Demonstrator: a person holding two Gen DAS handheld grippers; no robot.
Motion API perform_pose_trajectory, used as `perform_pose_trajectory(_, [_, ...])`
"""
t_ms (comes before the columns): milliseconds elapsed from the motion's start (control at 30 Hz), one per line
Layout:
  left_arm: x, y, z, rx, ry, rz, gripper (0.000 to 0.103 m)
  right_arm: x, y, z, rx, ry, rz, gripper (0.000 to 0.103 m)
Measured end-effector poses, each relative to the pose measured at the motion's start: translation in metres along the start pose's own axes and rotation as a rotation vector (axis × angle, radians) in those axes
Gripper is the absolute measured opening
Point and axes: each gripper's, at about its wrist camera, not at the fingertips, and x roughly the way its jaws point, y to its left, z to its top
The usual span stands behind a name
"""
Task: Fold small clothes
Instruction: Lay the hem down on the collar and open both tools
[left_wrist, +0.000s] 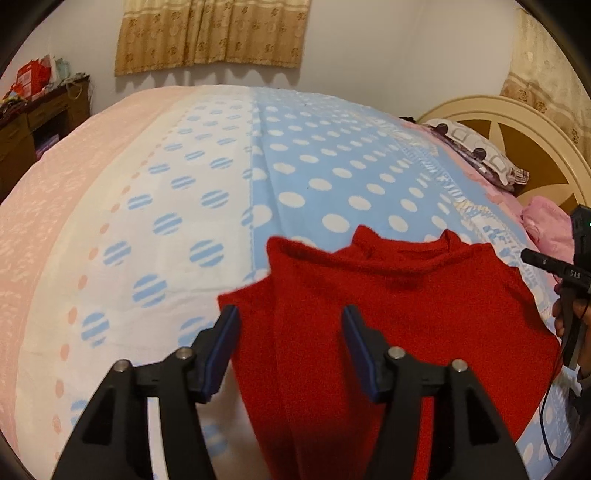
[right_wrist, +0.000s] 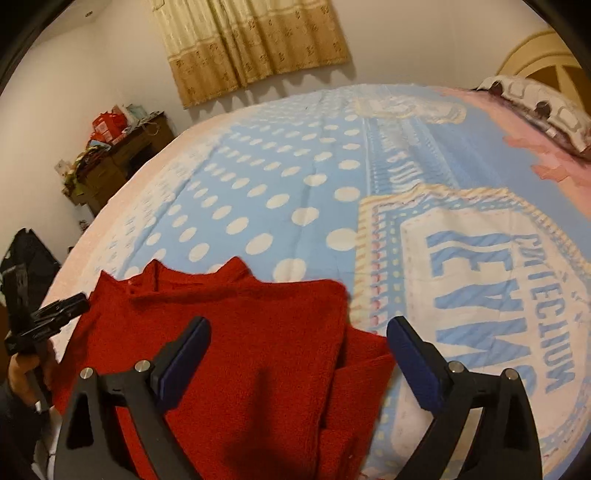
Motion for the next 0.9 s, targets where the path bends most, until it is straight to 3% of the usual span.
perform_pose_trajectory(200, [-0.017, -0.01, -0.032, 0.066, 0.014, 0.066, 0.063, -0.023, 0.016, -0.017, -0.011, 0.015, 0.004, 0.096])
perform_pose_trajectory(300, [-0.03, -0.015, -0.05, 0.094, -0.001, 0.073, 0.067, -0.041, 0.032, -0.044, -0.039, 0.042, 0.082, 0.097])
perform_pose_trajectory(367, [-0.036, -0.017, -0.057, 0.102, 0.0, 0.068, 0.068, -0.047, 0.044, -0.063, -0.081, 0.064, 0.088, 0.097])
perform_pose_trajectory(500, [-0.037, -0.025, -0.071, 0.121, 0.031, 0.046, 0.069, -0.05, 0.059, -0.102, -0.152, 0.136, 0.043, 0.096])
perform_pose_trajectory(600, [-0.045, -0.029, -0.08, 0.13, 0.022, 0.054, 0.069, -0.05, 0.063, -0.13, -0.197, 0.178, -0.05, 0.097])
perform_pose_trajectory(667, [-0.053, -0.029, -0.084, 0.142, 0.016, 0.014, 0.069, -0.057, 0.068, -0.14, -0.216, 0.184, -0.061, 0.097])
perform_pose_trajectory(767, [-0.059, -0.028, -0.092, 0.137, 0.008, 0.021, 0.078, -0.078, 0.07, -0.137, -0.196, 0.129, -0.087, 0.097])
perform_pose_trajectory(833, [-0.059, -0.027, -0.096, 0.131, 0.007, 0.031, 0.078, -0.094, 0.072, -0.128, -0.165, 0.044, -0.062, 0.097])
perform_pose_trajectory(900, [-0.059, -0.022, -0.099, 0.109, 0.01, 0.045, 0.078, -0.098, 0.074, -0.123, -0.15, 0.017, -0.016, 0.097])
